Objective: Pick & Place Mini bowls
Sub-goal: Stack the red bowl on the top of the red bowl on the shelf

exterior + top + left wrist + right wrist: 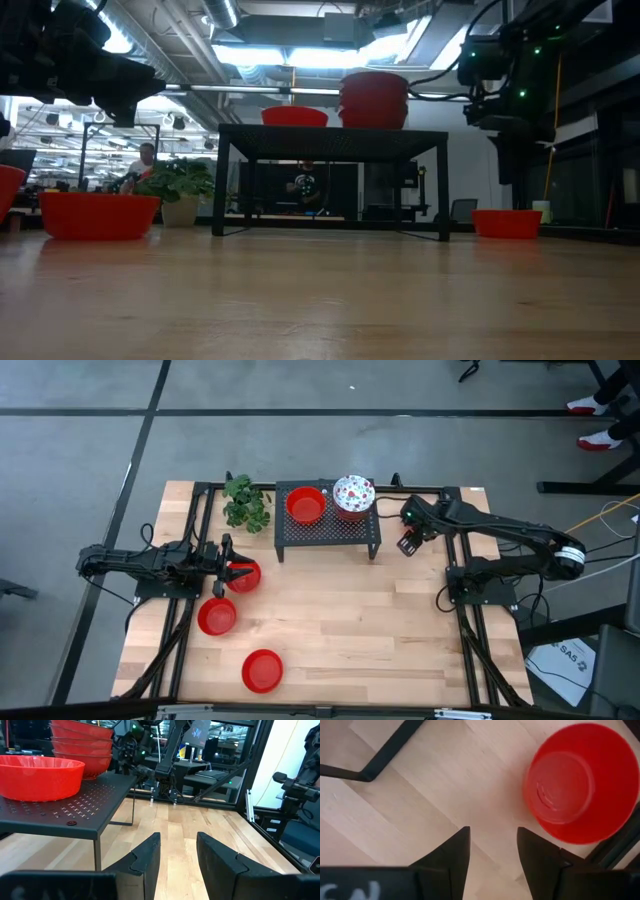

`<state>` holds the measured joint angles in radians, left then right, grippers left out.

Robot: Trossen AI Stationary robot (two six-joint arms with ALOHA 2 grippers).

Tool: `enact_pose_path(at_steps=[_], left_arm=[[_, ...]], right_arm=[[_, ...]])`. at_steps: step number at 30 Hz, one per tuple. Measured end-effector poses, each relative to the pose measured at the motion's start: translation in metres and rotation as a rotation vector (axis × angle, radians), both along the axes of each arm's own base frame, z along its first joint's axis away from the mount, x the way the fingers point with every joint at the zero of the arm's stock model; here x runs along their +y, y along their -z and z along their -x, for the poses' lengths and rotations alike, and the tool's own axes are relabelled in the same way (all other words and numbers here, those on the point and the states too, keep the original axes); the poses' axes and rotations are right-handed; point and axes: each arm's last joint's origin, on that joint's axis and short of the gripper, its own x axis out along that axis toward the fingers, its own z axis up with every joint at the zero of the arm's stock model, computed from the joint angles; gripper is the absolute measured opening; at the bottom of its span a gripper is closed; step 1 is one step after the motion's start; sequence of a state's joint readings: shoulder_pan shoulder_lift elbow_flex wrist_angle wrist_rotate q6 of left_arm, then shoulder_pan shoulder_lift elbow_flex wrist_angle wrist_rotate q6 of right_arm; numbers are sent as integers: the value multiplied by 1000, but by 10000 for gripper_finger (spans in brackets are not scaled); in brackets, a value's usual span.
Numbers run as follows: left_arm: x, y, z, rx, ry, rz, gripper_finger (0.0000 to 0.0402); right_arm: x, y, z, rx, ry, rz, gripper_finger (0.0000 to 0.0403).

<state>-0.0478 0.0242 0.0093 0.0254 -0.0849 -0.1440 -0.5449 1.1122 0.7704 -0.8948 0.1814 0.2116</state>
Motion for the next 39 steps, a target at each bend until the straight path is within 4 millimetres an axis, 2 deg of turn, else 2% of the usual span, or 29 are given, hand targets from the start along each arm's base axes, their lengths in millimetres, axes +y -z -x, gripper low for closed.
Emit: enact_pose_path(at_steps=[8,13,19,28,39], left_arm=[[0,0,0,0,0,0,123],[0,0,0,0,0,0,123],[0,0,0,0,0,0,123],[0,0,0,0,0,0,123],[0,0,0,0,0,0,123]], right_arm=[[2,-6,7,-46,124,6,163],[-5,-7,12,-67,230,10,163],[-14,-5,9,-115,249,-6,163],[-25,10,-4,-52,222,12,163],[-30,25,-7,28,247,10,163]])
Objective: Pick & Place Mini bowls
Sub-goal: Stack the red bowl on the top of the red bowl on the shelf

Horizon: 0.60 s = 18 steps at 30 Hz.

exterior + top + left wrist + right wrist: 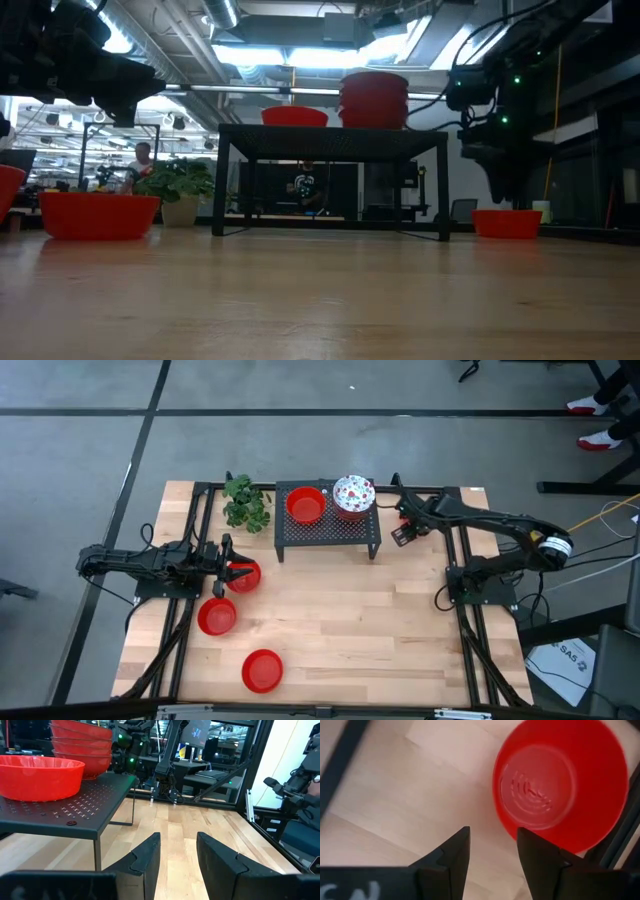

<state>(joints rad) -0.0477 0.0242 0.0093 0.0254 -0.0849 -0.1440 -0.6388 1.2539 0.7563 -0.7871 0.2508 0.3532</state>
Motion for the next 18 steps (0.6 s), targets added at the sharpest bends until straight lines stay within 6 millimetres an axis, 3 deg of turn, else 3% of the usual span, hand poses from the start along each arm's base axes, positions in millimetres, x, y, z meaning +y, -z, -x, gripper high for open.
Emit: enact_pose_path(at_steps=[12,18], left_arm=[[0,0,0,0,0,0,123],[0,0,0,0,0,0,123]], right_arm=[[8,34,14,112,-49,24,163],[5,28,11,103,-68,60,151]])
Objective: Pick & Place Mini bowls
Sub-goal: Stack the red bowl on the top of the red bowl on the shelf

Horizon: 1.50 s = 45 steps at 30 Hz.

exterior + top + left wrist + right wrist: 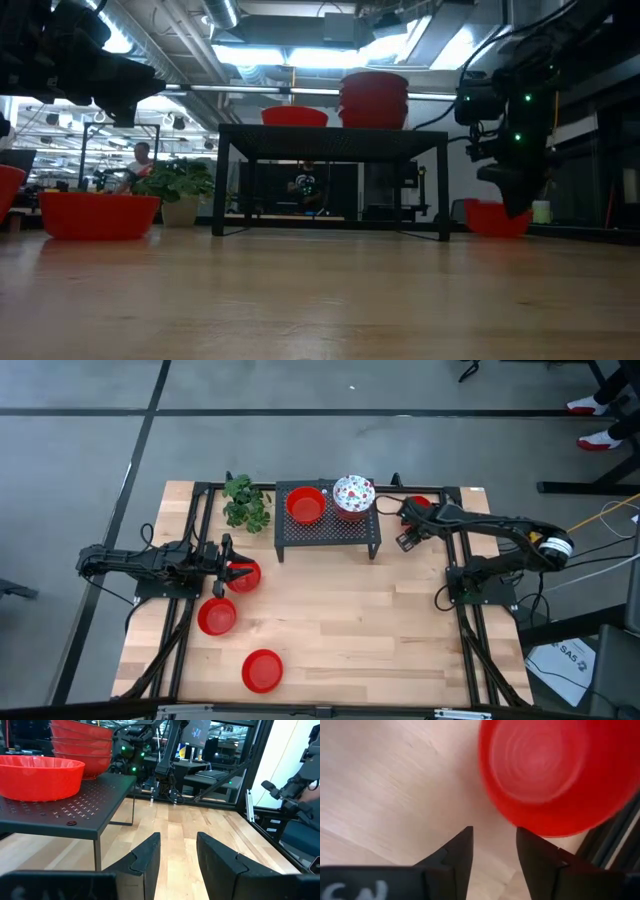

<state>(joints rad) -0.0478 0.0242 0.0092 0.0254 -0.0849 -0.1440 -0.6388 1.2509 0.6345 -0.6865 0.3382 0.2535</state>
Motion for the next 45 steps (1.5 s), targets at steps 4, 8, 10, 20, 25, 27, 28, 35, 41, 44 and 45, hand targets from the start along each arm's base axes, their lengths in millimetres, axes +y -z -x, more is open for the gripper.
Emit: enact_pose_path(at_steps=[4,8,10,20,25,27,28,35,41,44,45], left_arm=[[0,0,0,0,0,0,123],[0,0,0,0,0,0,123],[0,0,0,0,0,0,123],[0,0,0,0,0,0,123],[0,0,0,0,0,0,123],[0,0,0,0,0,0,123],[0,0,0,0,0,0,123],[0,0,0,0,0,0,123],[0,0,0,0,0,0,123],[0,0,0,0,0,0,123],[0,0,0,0,0,0,123]], right_arm=[[-2,-13,-2,-23,-21,26,129],[-4,-23,-6,-19,-99,55,115],[-5,-25,-6,-1,-148,59,113],[-7,-23,-5,57,-301,56,113],[-10,-23,-2,37,-295,32,113],[-11,-23,-1,21,-308,12,113],[-12,-23,-1,19,-309,9,113],[-15,-22,2,16,-290,3,113],[-17,-19,2,27,-280,-11,113],[-19,-13,0,44,-272,-36,113],[-19,-10,-1,51,-266,-46,113]])
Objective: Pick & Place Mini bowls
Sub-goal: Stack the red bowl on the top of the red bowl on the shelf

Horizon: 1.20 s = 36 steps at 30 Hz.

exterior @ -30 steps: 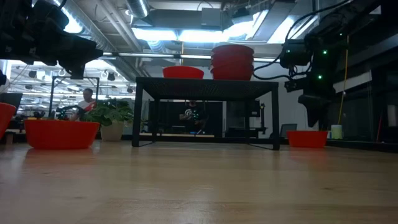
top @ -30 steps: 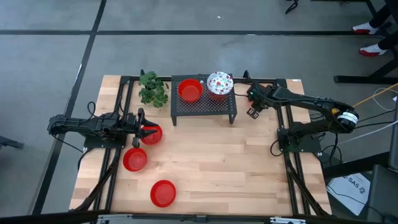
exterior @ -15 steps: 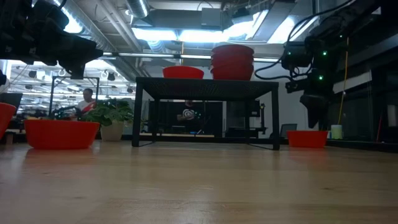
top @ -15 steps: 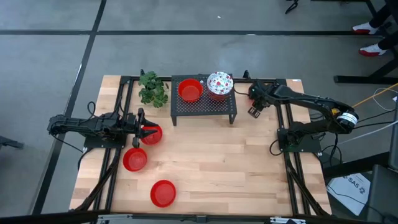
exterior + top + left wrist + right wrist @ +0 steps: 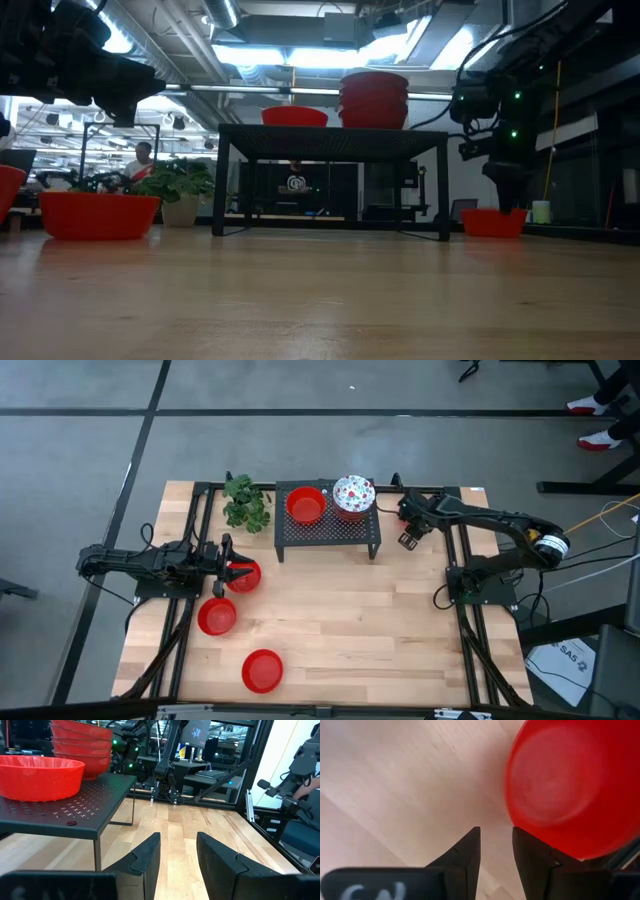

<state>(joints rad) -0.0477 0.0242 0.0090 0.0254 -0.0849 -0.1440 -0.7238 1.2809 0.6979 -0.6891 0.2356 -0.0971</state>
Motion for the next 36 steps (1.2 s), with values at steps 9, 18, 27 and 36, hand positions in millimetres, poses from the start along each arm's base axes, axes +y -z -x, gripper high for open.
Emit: enact_pose_path(at_steps=[9,18,27,36], left_arm=[[0,0,0,0,0,0,123],[0,0,0,0,0,0,123],[0,0,0,0,0,0,123],[0,0,0,0,0,0,123]], right_arm=[[-4,9,-3,37,49,5,85],[0,1,0,-22,85,-1,14],[11,-23,11,-116,75,39,4],[11,-31,9,-200,30,69,106]])
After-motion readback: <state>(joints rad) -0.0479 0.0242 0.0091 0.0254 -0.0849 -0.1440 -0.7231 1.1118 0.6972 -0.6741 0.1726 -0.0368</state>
